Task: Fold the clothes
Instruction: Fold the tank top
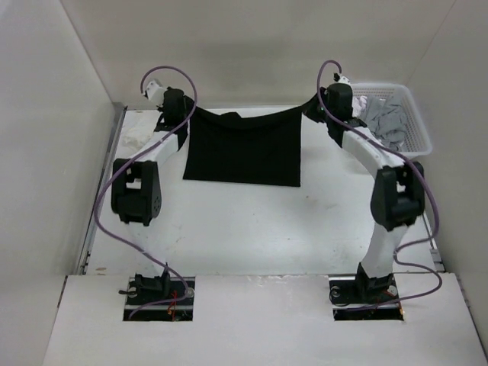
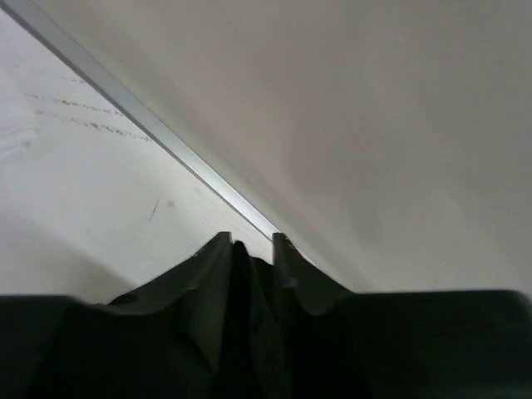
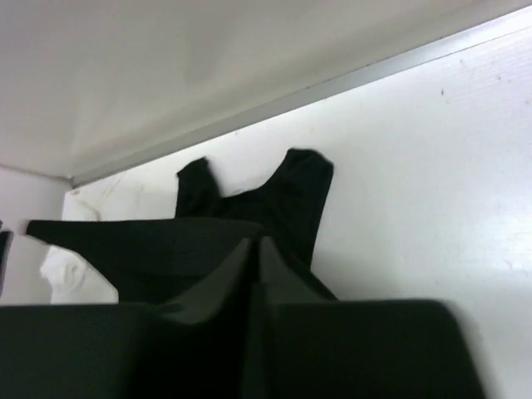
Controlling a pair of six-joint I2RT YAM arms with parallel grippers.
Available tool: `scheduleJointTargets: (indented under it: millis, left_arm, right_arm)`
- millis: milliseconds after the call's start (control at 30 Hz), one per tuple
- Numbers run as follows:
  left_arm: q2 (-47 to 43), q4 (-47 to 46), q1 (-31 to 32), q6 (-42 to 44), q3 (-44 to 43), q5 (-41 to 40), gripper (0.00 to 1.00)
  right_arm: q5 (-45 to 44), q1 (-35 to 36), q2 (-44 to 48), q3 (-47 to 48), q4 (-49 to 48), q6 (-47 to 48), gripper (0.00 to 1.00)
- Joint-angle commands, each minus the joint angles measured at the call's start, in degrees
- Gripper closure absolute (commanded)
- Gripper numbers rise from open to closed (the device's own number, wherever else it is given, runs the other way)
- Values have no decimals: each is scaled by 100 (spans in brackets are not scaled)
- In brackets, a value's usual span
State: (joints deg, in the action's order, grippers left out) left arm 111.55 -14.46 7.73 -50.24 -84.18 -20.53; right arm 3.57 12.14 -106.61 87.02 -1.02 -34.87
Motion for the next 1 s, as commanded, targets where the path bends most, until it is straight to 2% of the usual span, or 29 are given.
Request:
scheduleJointTargets:
  millis: [0, 33, 67, 100, 167, 267, 300, 333, 433, 467, 600, 800, 900, 967]
  left_arm:
    - [648, -22, -135, 111, -651, 58, 66]
    - [649, -31, -179, 93, -617, 41, 60]
    - [545, -92, -223, 76, -469, 67, 59]
    - [335, -197, -250, 41, -207, 102, 59]
    - [-305, -486, -224, 75, 583, 128, 59]
    - [-1500, -952, -22, -21, 2330, 76, 60]
    - [-1835, -1110, 66, -82, 2919, 59, 60]
    - [-2117, -1207, 127, -144, 3438, 67, 60]
    - [-2689, -1235, 111, -389, 4670, 356, 62]
    - [-2804, -1287, 50, -477, 4979, 549, 62]
    - [-2876, -1454, -486, -794, 5692, 1375, 62]
    - [-2174, -1981, -681, -1058, 5764, 1842, 56]
    - [-1743, -2498, -716, -1347, 5711, 2167, 56]
    - [-1453, -2693, -742, -1523, 5668, 2177, 60]
  right_arm:
    - [126, -129, -1043, 1085, -56, -10, 80]
    - [117, -155, -1351, 1402, -22, -72, 69]
    - [117, -164, -1571, 1623, 39, -133, 61]
    - [109, -181, -1652, 1694, 110, -195, 57]
    - [30, -173, -1470, 1346, 163, -327, 54]
    - [-260, -86, -549, -145, -335, -380, 54]
    - [-322, 37, -206, -707, -608, -389, 55]
    - [-331, 134, 119, -1235, -871, -415, 61]
    - [-357, 468, 964, -2599, -1374, -547, 90]
    - [-357, 564, 1166, -2942, -1445, -556, 97]
    - [-471, 811, 1826, -3989, -1682, -661, 97]
    - [-586, 935, 2302, -4843, -1902, -635, 69]
    - [-533, 917, 2215, -5046, -2078, -722, 64]
    - [-533, 900, 2110, -5099, -2192, -801, 63]
